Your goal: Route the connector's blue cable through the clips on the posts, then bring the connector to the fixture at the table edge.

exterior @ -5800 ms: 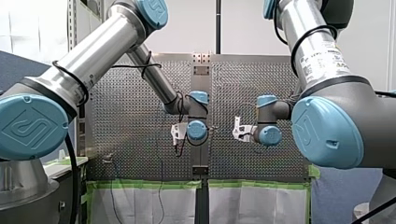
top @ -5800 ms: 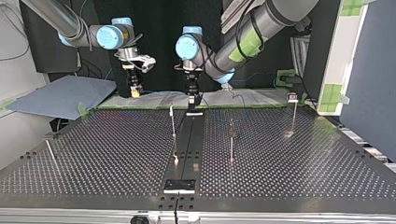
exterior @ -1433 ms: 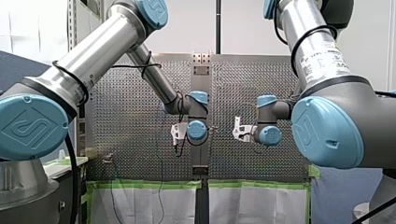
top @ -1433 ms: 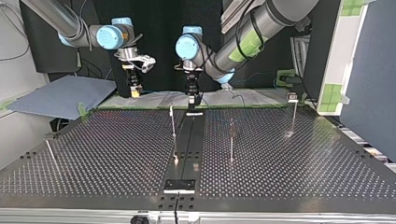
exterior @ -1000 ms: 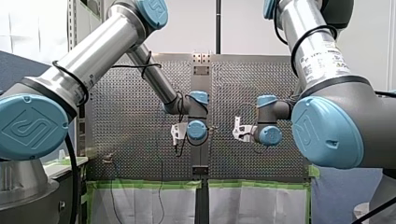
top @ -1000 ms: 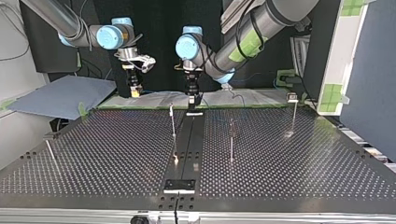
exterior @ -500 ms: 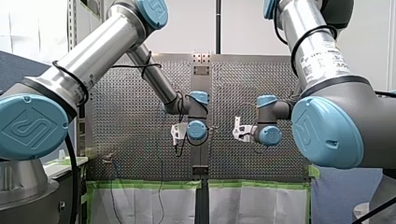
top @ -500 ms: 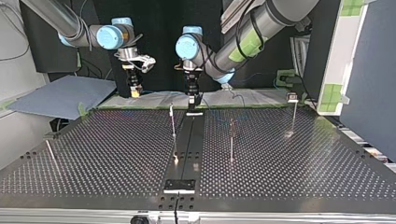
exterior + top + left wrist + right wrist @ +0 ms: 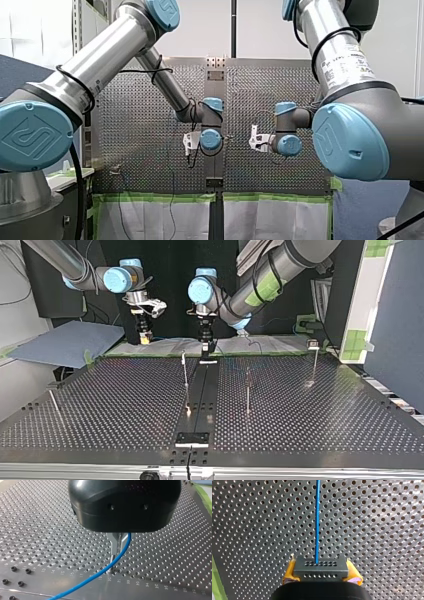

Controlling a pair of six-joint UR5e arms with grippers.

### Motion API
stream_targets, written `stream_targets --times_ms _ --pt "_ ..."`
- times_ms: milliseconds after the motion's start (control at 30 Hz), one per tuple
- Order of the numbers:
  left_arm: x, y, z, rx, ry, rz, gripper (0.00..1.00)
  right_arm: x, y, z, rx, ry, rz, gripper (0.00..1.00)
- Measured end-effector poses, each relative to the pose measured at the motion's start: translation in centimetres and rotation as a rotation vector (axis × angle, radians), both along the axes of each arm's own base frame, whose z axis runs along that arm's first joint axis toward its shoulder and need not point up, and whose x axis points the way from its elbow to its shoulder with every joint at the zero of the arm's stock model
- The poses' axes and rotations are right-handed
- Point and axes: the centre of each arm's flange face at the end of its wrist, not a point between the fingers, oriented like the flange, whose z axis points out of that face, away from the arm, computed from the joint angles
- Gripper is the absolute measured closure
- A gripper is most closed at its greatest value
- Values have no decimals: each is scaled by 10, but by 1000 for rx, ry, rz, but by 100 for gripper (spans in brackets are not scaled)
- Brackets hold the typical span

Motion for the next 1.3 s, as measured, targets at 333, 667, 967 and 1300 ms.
stream_targets --times_ms 333,667,967,1300 --pt "0 1 0 0 0 2 53 -1 0 0 0 0 -2 100" --pt "0 0 0 0 0 0 0 0 0 0 0 0 0 100" --pt "0 0 0 0 0 0 0 0 0 0 0 0 0 100" --pt "4 0 3 2 -1 11 0 -1 -1 0 -1 1 -3 100"
